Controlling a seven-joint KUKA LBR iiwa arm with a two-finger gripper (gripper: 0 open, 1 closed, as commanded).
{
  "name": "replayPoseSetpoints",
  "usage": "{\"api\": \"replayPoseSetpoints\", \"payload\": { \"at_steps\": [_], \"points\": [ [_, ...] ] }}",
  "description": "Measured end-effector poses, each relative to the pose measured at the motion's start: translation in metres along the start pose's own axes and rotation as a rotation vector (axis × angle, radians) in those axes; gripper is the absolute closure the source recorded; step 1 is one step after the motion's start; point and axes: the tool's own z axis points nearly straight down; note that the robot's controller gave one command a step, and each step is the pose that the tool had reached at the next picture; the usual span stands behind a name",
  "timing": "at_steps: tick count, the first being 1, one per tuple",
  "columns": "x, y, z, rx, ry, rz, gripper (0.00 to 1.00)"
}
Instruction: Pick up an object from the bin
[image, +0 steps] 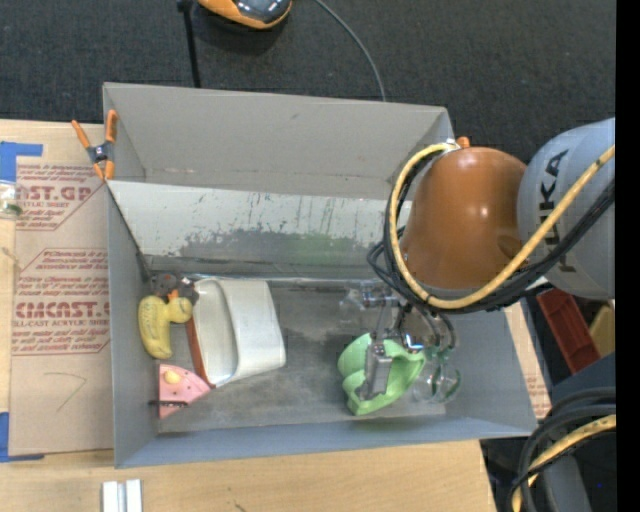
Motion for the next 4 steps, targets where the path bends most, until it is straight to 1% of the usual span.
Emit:
{"api": "replayPoseSetpoints", "payload": {
  "at_steps": [1,2,3,4],
  "points": [
    [-0.002,0.0,-0.004,0.0,-0.008,0.0,0.0],
    [-0.014,-0.032,0.038,0.0,-0.014,-0.049,0.0],
    [-0.02,-0.048,0.077,0.002,-0.004,-0.199,0.0],
    [-0.018,-0.049,0.086,-0.001,-0.01,-0.2,0.0]
  ]
}}
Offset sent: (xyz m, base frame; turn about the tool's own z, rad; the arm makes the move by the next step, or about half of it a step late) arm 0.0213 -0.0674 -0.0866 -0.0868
